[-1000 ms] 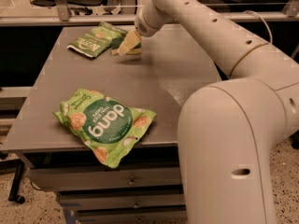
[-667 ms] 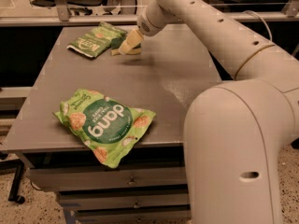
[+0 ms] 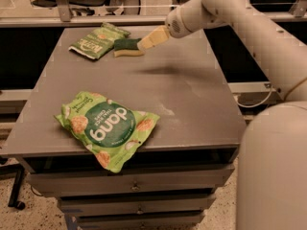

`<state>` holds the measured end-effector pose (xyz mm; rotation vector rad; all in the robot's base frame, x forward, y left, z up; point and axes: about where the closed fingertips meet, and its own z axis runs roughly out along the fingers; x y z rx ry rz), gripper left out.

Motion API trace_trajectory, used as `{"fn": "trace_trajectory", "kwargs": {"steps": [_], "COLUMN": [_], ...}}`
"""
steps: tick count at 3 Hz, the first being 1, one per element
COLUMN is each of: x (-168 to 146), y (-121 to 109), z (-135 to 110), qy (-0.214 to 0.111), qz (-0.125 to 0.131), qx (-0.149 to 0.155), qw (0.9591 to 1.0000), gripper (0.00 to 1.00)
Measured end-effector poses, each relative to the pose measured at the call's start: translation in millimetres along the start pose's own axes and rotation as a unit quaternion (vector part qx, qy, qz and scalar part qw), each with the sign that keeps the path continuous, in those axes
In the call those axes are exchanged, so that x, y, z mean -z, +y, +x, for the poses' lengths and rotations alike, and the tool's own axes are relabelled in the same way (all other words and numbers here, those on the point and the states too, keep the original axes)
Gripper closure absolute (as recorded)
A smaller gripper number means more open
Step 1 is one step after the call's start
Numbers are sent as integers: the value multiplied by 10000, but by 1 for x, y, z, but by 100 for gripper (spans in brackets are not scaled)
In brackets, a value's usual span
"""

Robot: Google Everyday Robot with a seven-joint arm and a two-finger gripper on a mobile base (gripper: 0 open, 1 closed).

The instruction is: Move sponge near green jalapeno chip bag

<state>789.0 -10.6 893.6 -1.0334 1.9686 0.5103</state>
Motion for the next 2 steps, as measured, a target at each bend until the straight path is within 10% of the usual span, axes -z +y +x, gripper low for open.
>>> {"fn": "trace_trajectory", "kwargs": {"steps": [2], "x": [88], "y": [-14], "z": [48], "qy": [-1416], "qz": [-291], "qx": [-336], "qw": [9889], "gripper": [0]}}
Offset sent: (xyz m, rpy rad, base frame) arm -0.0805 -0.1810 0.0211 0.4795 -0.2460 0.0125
